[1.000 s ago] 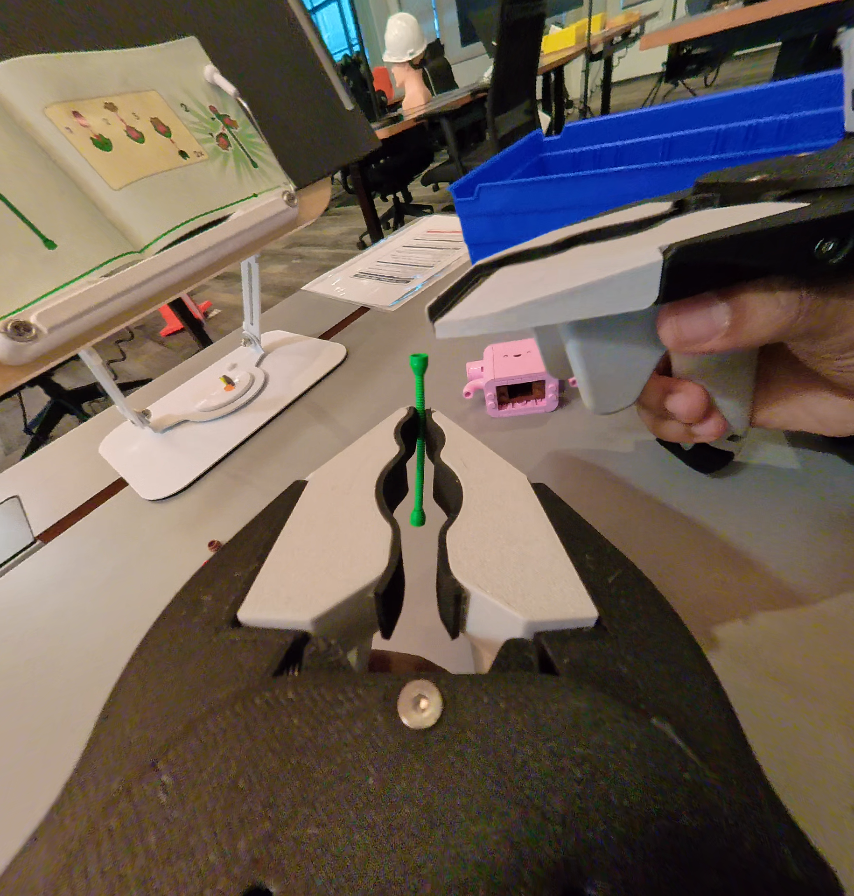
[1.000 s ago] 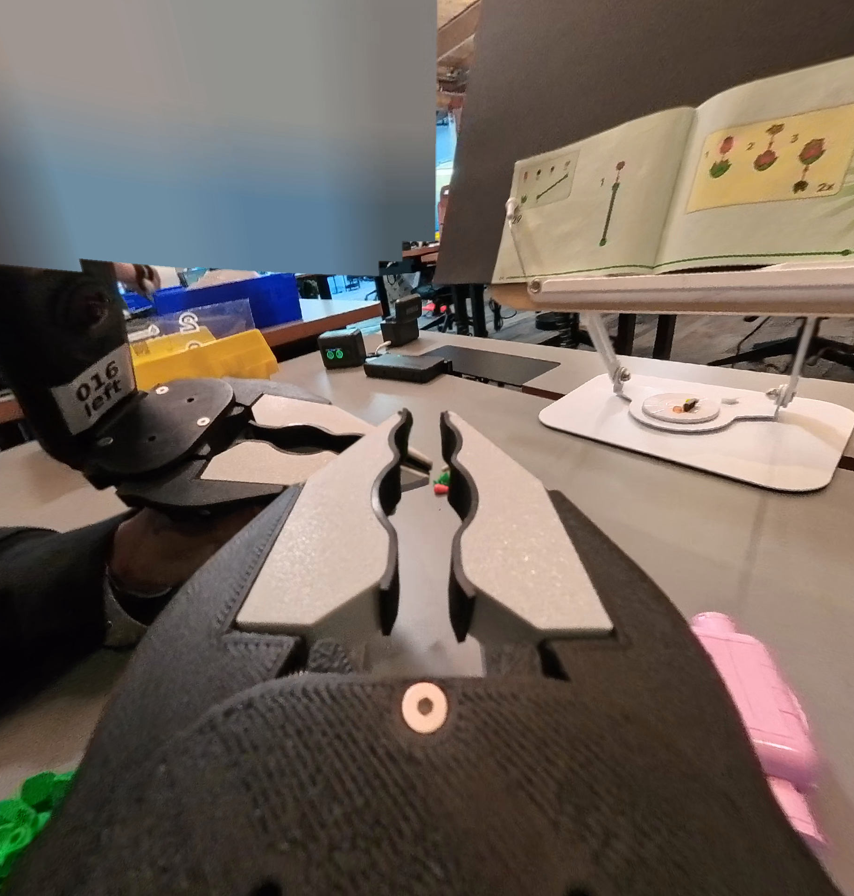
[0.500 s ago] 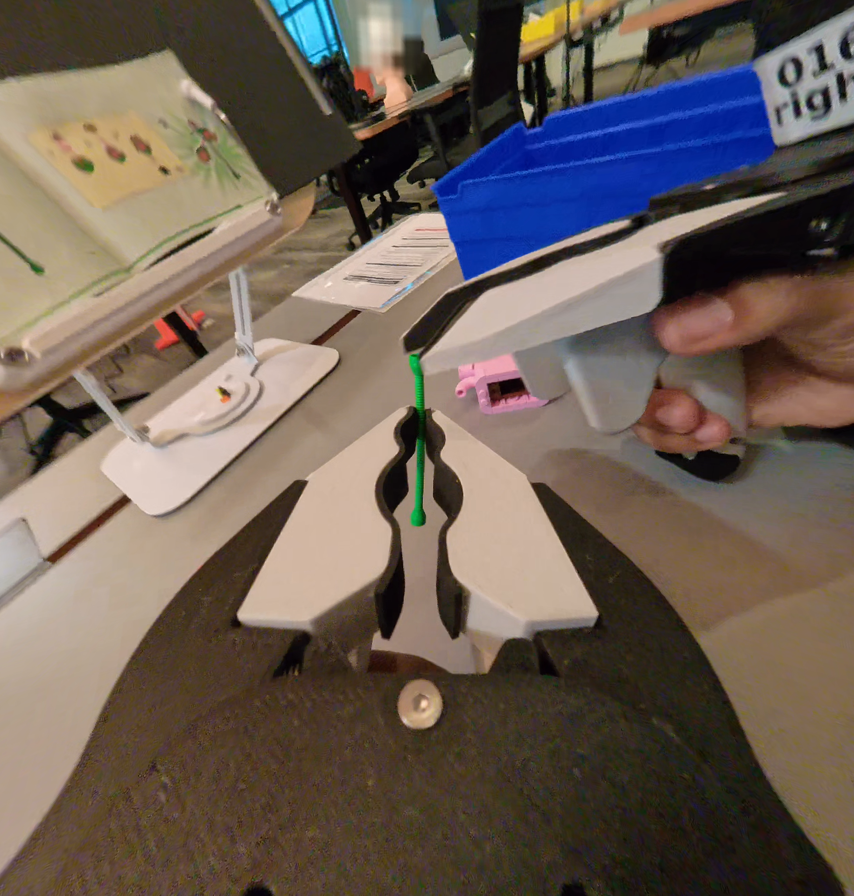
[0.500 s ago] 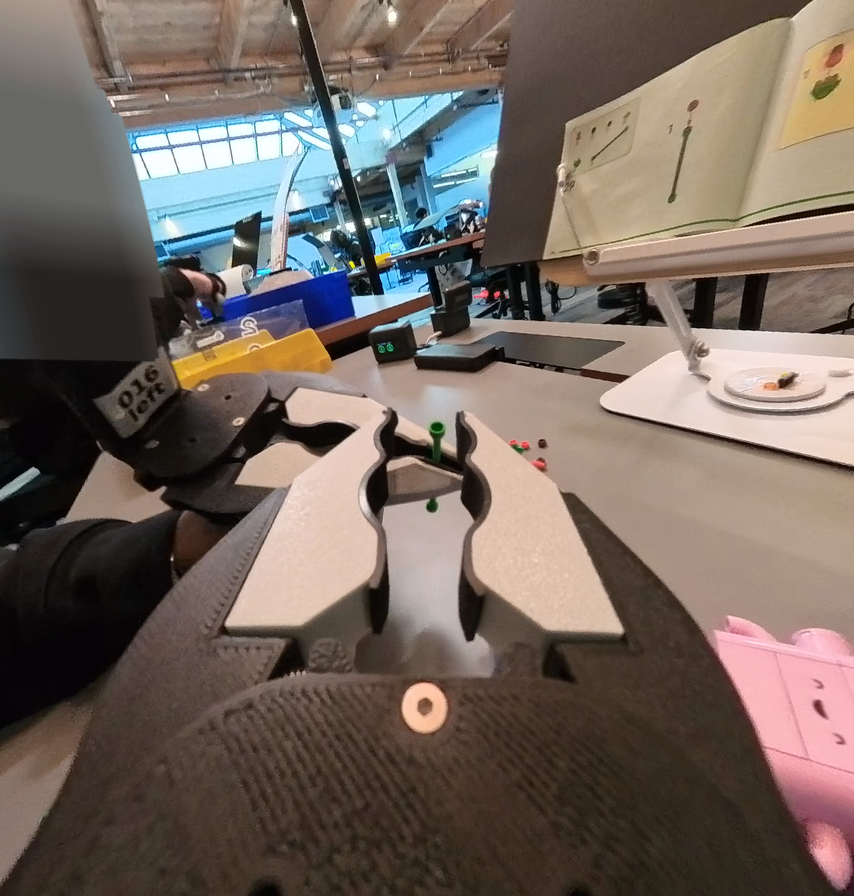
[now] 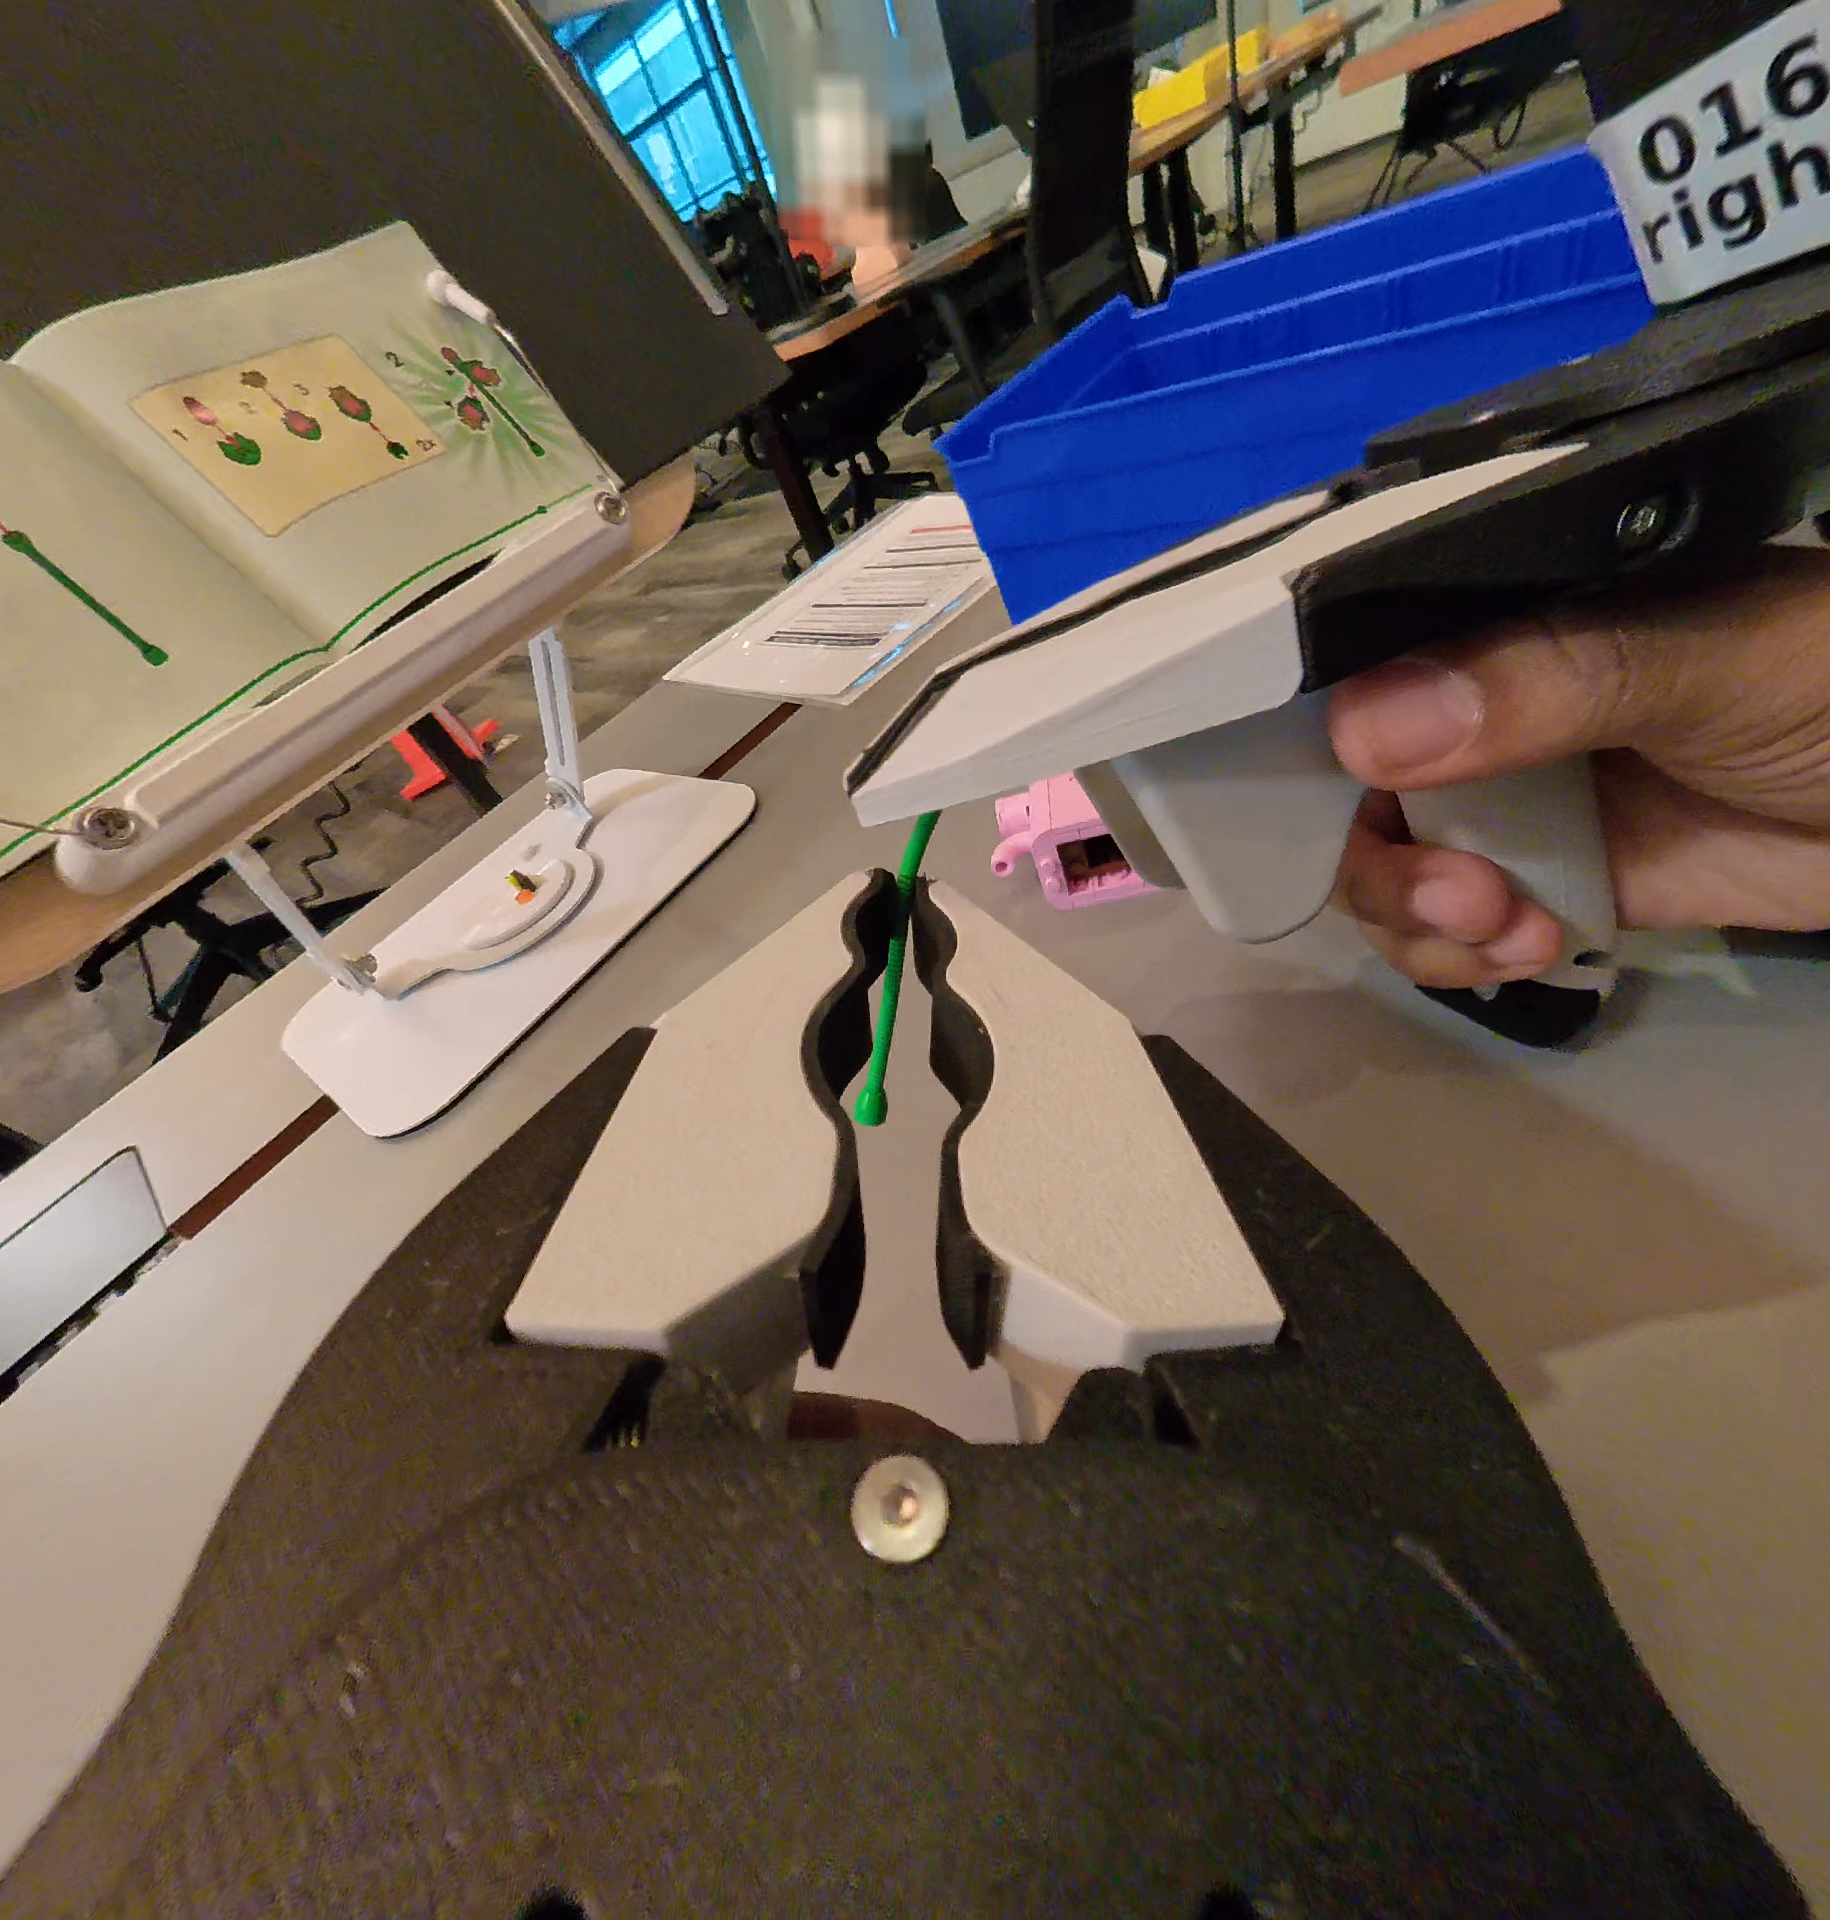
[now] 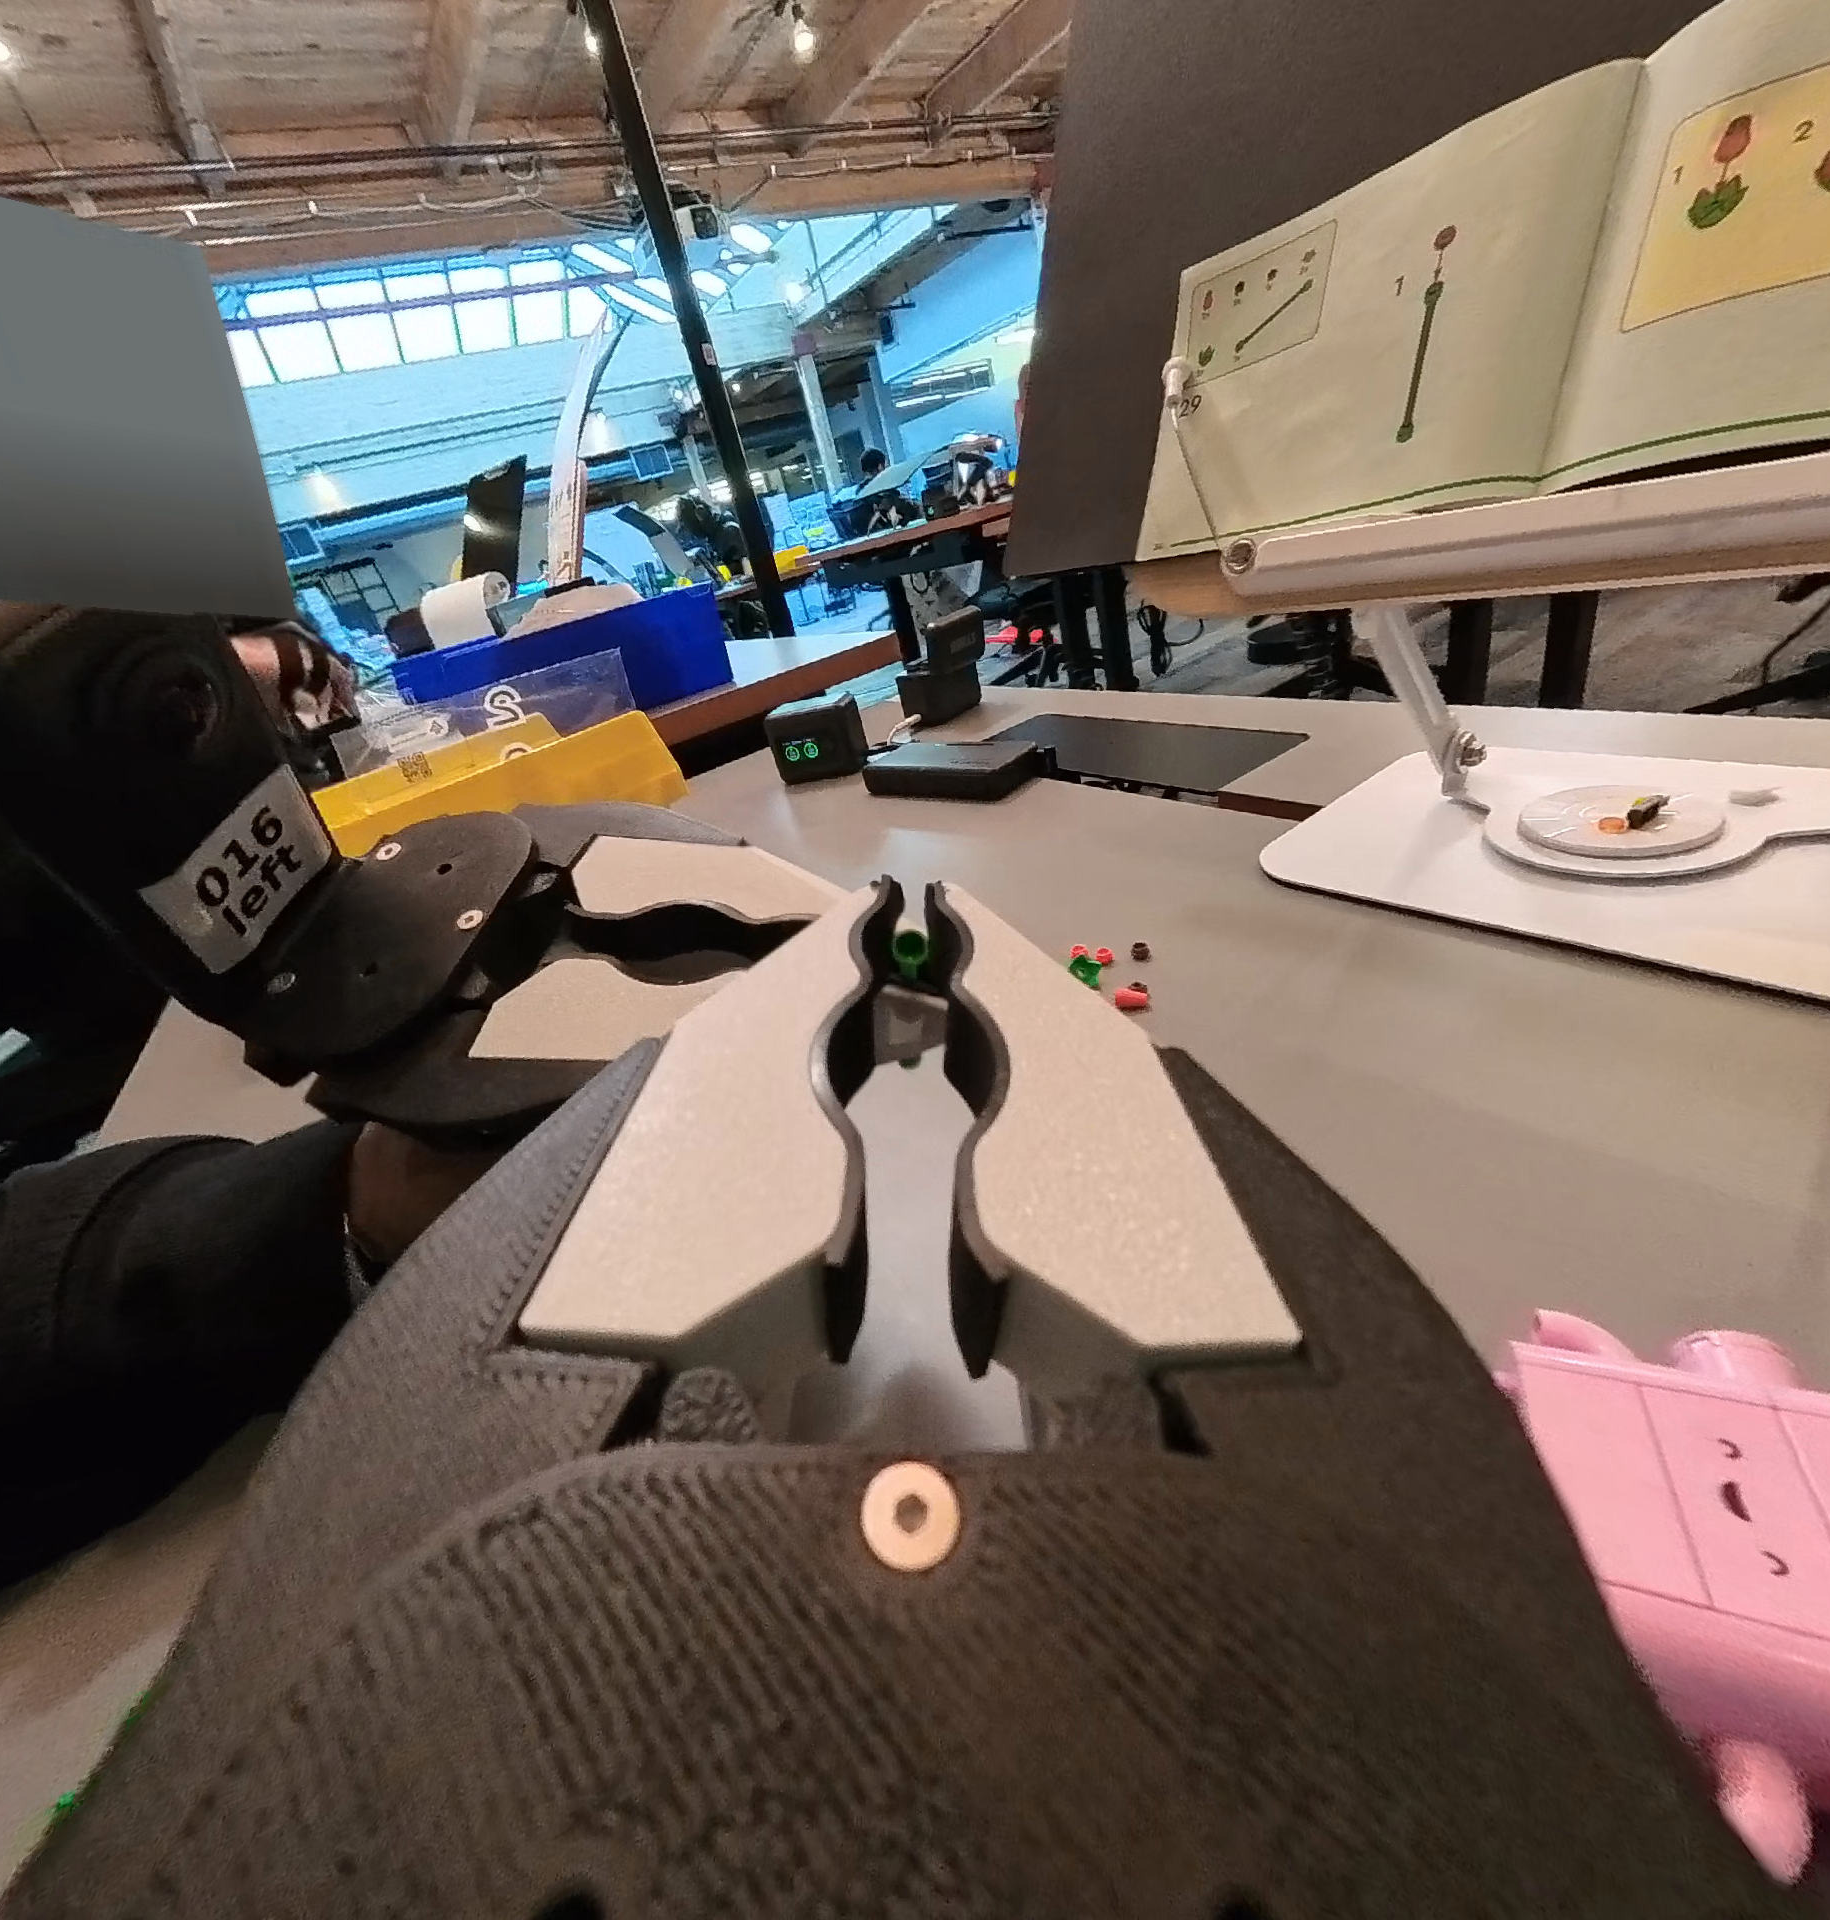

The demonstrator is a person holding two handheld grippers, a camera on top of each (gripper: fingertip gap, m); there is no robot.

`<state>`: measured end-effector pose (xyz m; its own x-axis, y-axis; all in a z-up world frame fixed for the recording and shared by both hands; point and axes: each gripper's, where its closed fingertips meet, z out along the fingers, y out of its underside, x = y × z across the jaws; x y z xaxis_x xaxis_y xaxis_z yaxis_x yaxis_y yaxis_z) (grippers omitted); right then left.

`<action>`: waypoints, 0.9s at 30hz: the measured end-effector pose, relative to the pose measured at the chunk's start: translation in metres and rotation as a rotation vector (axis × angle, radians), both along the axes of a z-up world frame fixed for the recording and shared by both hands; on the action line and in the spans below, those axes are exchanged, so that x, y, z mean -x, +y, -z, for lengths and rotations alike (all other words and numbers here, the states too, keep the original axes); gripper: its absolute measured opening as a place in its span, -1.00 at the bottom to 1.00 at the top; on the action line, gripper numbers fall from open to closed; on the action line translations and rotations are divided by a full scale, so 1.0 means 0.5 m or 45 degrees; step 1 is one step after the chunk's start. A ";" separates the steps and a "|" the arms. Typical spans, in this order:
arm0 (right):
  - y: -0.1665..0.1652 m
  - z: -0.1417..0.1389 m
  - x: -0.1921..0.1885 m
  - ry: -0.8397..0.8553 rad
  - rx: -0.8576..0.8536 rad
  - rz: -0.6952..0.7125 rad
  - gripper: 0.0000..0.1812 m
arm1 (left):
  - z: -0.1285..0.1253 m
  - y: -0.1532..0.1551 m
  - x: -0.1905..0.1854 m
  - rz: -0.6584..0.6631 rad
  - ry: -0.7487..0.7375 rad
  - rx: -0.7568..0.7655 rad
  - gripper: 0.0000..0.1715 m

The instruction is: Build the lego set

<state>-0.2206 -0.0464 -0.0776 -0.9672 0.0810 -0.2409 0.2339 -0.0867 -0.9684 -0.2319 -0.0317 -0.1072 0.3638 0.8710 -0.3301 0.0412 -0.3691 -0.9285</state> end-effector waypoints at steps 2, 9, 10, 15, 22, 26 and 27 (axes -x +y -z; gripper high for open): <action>0.001 0.000 0.003 -0.033 0.013 -0.004 -0.96 | -0.003 -0.001 -0.001 0.002 0.003 -0.019 -0.99; 0.019 -0.009 0.031 -0.165 0.096 0.001 -1.00 | -0.017 0.001 -0.004 0.019 0.025 -0.068 -1.00; 0.022 -0.014 0.032 -0.177 0.118 -0.005 -0.97 | -0.019 -0.001 -0.004 0.013 0.031 -0.071 -1.00; 0.024 -0.022 0.027 -0.209 0.157 -0.053 -0.81 | -0.021 -0.004 -0.005 0.012 0.036 -0.081 -1.00; 0.011 -0.010 0.009 -0.264 0.124 -0.127 -0.89 | -0.033 0.009 -0.013 0.050 0.082 -0.069 -1.00; 0.013 -0.016 0.007 -0.278 0.138 -0.157 -0.95 | -0.036 0.011 -0.013 0.055 0.089 -0.076 -1.00; 0.015 -0.018 0.010 -0.270 0.144 -0.142 -0.95 | -0.036 0.009 -0.012 0.048 0.092 -0.080 -1.00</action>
<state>-0.2256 -0.0388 -0.0684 -0.8957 -0.0621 -0.4404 0.4445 -0.1538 -0.8825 -0.2257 -0.0270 -0.0893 0.3740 0.8770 -0.3016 -0.0396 -0.3098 -0.9500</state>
